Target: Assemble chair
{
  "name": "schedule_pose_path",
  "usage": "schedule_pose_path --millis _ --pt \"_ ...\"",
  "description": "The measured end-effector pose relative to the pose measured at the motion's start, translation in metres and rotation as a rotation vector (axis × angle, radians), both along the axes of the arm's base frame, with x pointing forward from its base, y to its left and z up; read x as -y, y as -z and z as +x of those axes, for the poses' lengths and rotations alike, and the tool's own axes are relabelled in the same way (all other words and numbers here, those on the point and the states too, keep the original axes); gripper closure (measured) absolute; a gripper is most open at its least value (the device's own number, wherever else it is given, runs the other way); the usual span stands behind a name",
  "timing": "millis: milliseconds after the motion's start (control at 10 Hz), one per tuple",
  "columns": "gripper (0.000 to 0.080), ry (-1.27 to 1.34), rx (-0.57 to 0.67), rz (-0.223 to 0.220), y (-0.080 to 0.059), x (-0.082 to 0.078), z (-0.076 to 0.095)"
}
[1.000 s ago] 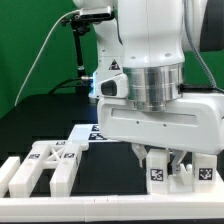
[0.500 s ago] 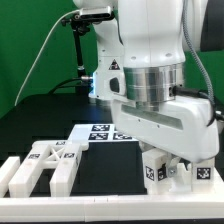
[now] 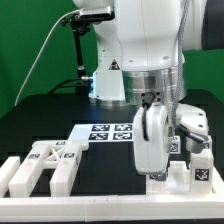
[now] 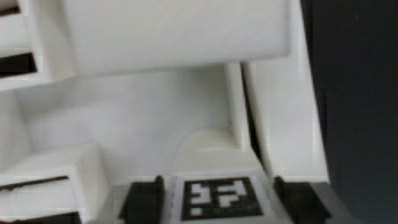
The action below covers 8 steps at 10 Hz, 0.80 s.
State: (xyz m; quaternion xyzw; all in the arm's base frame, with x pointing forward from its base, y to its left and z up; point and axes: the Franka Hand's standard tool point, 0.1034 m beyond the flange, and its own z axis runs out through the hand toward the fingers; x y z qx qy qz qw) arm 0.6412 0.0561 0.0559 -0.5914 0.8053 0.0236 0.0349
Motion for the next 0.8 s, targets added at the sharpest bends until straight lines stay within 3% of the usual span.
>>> schedule_pose_path --millis 300,400,500,600,700,800 --pt "0.0504 -0.006 -0.004 -0.013 0.000 0.001 -0.002" --pt "0.0321 -0.017 0.002 -0.013 -0.002 0.001 -0.001" --pt "0.0187 -0.060 0.025 -0.006 -0.018 0.002 0.003" --pt "0.0187 -0.085 0.048 0.003 -0.037 0.002 0.004" --pt "0.0158 -0.093 0.056 0.009 -0.045 0.000 0.002" --pt "0.0158 -0.092 0.051 0.009 -0.042 0.001 0.001"
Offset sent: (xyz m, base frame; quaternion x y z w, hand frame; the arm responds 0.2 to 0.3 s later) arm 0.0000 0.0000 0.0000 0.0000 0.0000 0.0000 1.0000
